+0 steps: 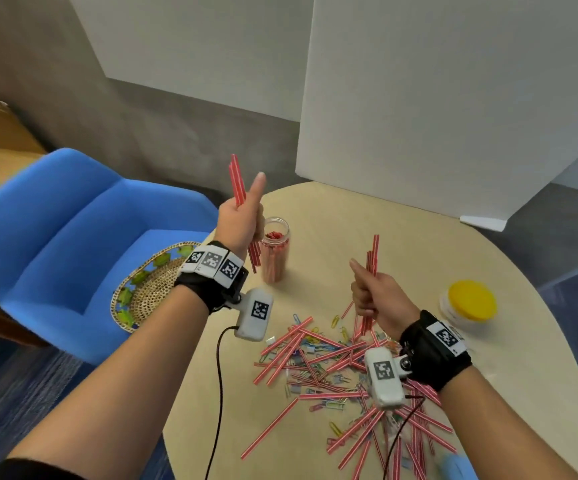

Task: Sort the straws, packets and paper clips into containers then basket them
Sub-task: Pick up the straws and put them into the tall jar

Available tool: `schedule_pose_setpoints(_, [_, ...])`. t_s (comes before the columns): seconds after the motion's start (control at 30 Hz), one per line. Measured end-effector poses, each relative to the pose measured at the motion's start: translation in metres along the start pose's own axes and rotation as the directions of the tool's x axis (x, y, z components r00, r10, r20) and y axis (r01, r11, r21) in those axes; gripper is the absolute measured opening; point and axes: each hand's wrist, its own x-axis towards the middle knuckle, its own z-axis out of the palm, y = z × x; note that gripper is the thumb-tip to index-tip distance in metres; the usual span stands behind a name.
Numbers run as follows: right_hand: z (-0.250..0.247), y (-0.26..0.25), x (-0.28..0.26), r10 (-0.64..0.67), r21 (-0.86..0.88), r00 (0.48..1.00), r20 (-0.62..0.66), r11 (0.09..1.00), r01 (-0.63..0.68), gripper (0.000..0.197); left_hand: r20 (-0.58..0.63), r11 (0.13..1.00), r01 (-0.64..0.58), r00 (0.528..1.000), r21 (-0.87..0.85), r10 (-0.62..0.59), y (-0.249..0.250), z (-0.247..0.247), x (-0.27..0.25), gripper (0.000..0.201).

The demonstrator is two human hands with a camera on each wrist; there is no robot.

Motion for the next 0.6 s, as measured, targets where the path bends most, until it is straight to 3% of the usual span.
schedule_pose_setpoints(0.13, [0.016,-0.041,0.008,-0.129,0.056,0.992,-0.011,0.990,0.129,0.051,-0.056,0.988,-0.116,0.992,-0.105,0.110,0.027,0.000,0.031,0.062])
schedule_pose_setpoints(0.27, [0.026,-0.061,0.019,-0.184,0.060,0.983,-0.014,0.981,0.185,0.051,-0.029,0.982,-0.137,0.990,-0.131,0.135,0.025,0.006,0.054,0.057])
schedule_pose_setpoints(0.47, [0.028,-0.049,0.032,-0.141,-0.003,0.990,-0.012,0.990,0.141,0.049,0.140,0.975,-0.141,0.983,0.174,0.118,-0.021,0.009,0.060,0.052])
schedule_pose_setpoints(0.6, [0.021,-0.041,0.038,-0.123,-0.029,0.992,-0.018,0.992,0.122,0.049,0.241,0.837,-0.237,0.962,0.492,0.131,-0.038,0.001,0.055,0.048])
